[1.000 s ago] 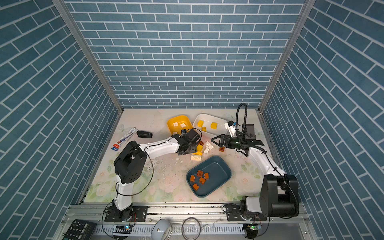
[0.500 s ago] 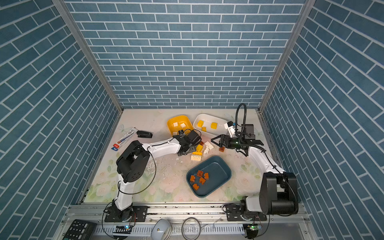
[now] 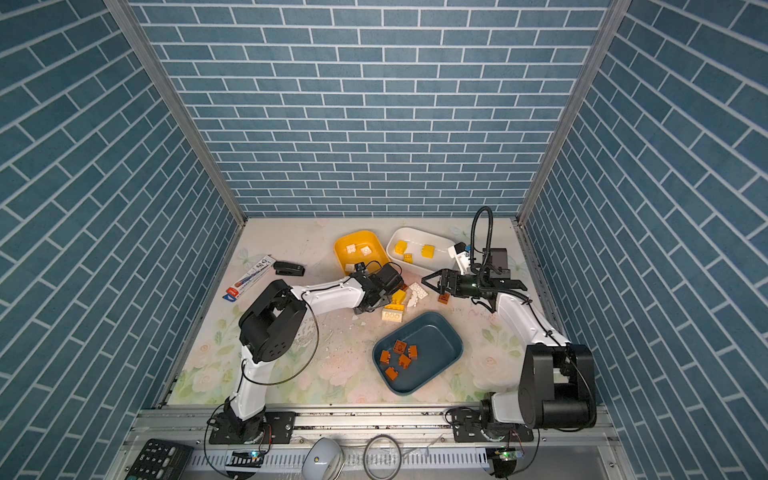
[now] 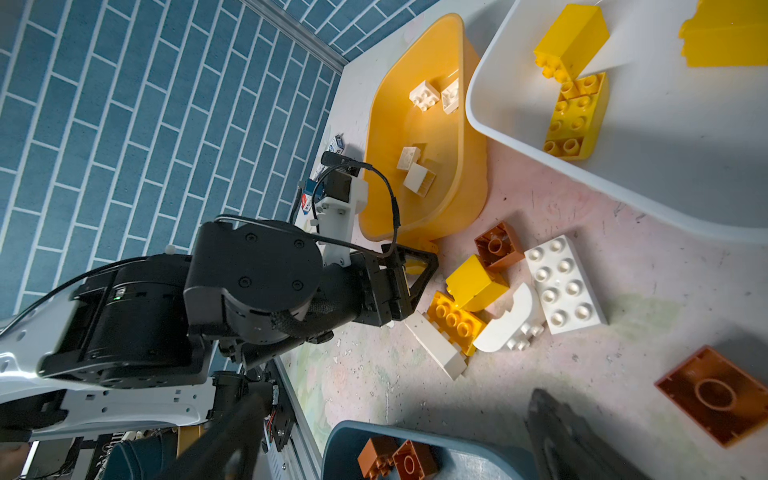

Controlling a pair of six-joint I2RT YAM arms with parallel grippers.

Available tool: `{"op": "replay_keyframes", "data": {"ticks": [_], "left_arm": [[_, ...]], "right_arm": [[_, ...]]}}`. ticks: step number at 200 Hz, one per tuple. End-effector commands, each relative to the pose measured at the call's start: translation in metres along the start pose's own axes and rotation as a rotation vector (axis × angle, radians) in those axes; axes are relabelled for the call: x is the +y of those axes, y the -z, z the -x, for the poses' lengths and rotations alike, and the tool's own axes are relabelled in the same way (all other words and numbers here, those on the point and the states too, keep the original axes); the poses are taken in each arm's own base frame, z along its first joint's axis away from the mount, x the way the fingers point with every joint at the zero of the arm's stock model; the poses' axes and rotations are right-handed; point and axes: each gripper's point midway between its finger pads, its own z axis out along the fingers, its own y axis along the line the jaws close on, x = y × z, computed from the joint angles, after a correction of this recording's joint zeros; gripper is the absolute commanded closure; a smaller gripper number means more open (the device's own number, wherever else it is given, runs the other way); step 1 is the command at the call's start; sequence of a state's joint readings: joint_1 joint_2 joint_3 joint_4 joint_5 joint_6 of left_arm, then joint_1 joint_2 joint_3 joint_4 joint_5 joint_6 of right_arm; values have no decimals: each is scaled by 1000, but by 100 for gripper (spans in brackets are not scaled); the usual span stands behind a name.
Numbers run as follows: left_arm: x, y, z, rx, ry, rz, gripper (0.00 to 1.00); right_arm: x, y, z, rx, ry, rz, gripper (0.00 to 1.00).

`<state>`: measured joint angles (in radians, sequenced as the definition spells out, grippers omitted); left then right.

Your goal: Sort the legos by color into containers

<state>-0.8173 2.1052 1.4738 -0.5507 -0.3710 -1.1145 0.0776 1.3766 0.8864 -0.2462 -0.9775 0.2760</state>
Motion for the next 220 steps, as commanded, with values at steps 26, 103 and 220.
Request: {"op": "replay_keyframes", "data": {"ticks": [26, 103, 220], "left_arm": [[25, 13, 4, -32, -4, 54, 29], [66, 25, 2, -35, -18, 95, 41], [103, 50, 6, 15, -130, 58, 36]], "right_arm": [[8, 3, 7, -12, 38, 25, 2], [11, 4, 4, -9, 42, 38, 1], [12, 3, 2, -6, 46, 54, 2]]}}
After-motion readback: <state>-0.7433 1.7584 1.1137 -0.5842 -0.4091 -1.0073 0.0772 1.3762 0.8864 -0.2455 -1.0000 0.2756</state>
